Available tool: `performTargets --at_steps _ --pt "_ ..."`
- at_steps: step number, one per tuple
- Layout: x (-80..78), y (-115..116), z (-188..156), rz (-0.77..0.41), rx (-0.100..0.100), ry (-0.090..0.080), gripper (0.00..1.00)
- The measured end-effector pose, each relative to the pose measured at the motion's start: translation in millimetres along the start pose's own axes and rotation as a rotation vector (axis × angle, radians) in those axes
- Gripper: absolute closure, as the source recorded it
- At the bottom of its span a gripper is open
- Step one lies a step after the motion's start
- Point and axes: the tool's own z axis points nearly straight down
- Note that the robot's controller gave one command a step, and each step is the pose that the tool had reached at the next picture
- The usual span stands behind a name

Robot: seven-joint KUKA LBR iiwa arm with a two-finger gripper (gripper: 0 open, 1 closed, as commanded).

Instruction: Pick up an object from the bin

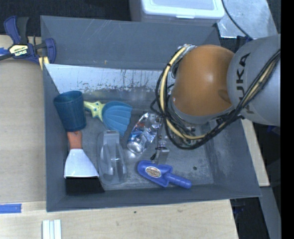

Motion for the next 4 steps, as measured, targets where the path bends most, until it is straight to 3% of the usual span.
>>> performTargets --at_steps 1,2,3,4 --pt "0.0 0.0 0.0 0.0 0.0 0.0 0.0" --pt "-10.3 -1.3 30.6 -0.18 0.0 0.001 0.0" --pt "-14.5 14.2 -23.2 0.0 -0.002 -0.009 0.0" --pt "-6.5 -5.1 -128.6 -0.113 0.0 0.002 0.0"
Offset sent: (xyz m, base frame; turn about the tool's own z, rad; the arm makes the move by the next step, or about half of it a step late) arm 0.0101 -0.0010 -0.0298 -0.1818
